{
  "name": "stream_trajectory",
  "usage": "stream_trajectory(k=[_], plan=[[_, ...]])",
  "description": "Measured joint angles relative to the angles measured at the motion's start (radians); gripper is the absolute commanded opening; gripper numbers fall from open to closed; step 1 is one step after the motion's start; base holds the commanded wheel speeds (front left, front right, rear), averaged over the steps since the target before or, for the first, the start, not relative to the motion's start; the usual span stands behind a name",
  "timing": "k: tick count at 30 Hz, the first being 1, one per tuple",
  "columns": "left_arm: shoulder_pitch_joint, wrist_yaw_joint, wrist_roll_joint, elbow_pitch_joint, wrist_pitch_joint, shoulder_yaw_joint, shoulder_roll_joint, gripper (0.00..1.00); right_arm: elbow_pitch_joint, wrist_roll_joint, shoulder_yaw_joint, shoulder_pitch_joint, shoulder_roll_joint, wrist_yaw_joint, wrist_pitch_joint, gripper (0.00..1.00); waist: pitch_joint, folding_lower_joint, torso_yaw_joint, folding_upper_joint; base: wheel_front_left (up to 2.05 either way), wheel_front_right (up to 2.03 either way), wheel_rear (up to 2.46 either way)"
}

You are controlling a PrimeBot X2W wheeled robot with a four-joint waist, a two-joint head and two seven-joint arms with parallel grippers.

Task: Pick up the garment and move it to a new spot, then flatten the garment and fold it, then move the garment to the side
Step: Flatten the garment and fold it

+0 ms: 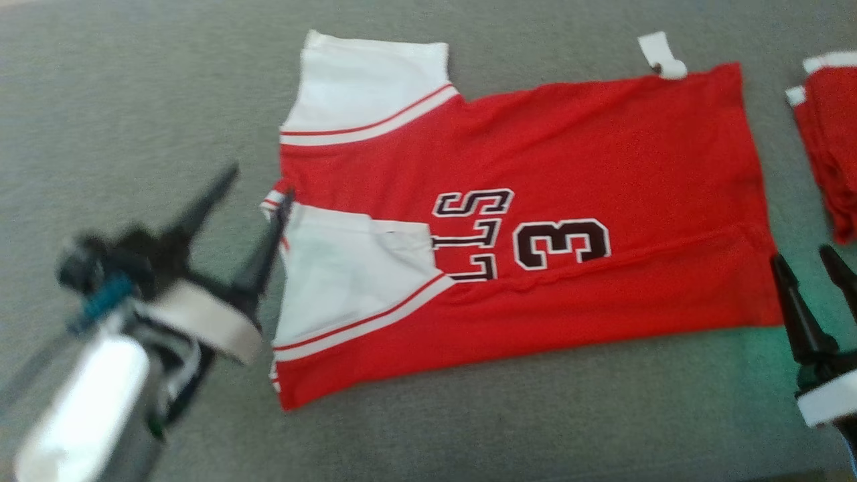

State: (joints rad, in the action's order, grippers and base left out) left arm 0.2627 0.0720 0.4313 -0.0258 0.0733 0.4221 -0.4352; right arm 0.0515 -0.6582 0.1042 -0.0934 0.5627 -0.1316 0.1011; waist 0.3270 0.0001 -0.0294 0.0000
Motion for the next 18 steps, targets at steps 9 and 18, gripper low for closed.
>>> stream_trajectory(k=[9,18], plan=[[0.466,0.053,0.156,0.01,0.307,0.038,-0.115,1.0,0.006,0.006,0.088,0.099,-0.023,0.0,0.061,1.0,0.097,0.0001,-0.11,0.0,0.0,0.0,0.0],[0.802,0.06,0.316,0.185,0.561,0.182,-0.159,1.0,0.031,0.008,0.158,0.21,-0.034,0.0,0.102,1.0,0.212,0.0002,-0.186,0.0,0.0,0.0,0.0]])
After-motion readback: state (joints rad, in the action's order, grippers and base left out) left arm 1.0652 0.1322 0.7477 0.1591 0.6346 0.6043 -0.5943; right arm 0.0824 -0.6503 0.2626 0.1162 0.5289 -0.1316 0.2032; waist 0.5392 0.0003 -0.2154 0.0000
